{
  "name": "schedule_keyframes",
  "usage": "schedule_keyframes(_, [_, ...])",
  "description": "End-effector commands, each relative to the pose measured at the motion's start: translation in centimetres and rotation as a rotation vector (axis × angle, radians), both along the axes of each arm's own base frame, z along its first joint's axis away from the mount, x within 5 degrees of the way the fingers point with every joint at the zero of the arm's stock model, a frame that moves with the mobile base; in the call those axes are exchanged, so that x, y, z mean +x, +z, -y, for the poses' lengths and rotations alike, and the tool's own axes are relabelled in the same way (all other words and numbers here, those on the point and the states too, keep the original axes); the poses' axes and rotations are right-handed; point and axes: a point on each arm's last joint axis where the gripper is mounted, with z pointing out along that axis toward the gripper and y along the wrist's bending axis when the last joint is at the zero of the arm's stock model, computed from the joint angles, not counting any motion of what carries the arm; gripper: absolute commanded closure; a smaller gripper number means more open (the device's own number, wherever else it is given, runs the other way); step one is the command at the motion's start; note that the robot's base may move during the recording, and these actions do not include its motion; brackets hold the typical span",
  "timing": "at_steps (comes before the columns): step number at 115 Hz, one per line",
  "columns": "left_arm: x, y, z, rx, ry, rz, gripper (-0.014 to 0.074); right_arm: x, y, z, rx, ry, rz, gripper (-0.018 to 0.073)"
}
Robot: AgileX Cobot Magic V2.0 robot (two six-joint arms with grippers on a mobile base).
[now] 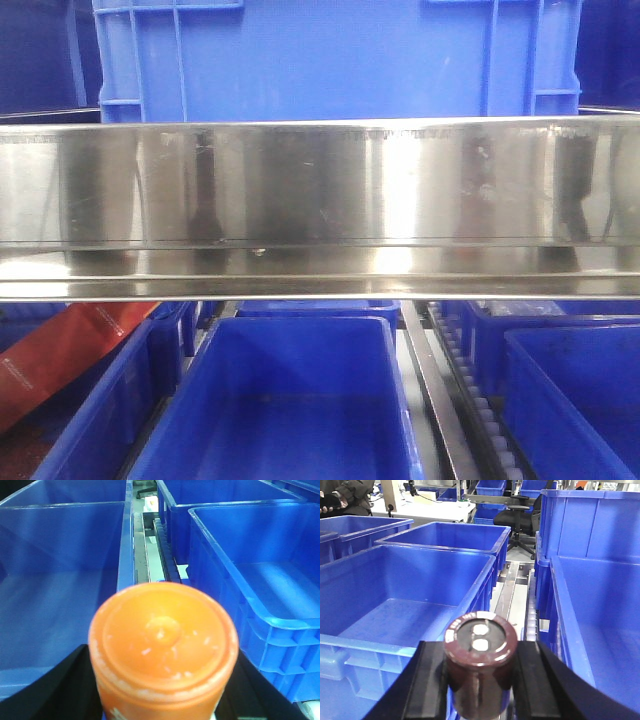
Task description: Place cylindrical capacitor in blue bin on shelf
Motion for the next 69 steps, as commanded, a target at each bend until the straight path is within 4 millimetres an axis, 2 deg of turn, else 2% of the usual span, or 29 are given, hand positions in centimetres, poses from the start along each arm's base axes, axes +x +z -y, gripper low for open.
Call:
schedule_keyframes(1, [-0.2,0.3,0.1,-0.005,-0.007,0.024,0.0707,-0.1,0.5,0.1,0.002,-0.002,0.040,0.0713])
schedule_keyframes(36, [0.0,0.7,0.1,-0.017,-0.010,0.072,0.0707,-0.1,0.5,0.1,0.002,-0.002,0.040,0.0713])
schedule_keyframes(44, [0.0,1.5,0.3,-0.040,-0.020,0.114,0.0707,-0.1,0.6,0.0,0.007,-0.002,0.051,0.0713])
schedule_keyframes(58, [1.3,3.2,1.1,-0.035,-0.085,0.122,0.0707,-0.1,0.9,0.0,0.034,0.005,0.073,0.0713])
schedule_keyframes(69, [3.1,4.6,3.0,-0.010,-0.202,0.099,0.0707,-0.1,1.0,-0.1,0.055,0.012,0.080,0.0713])
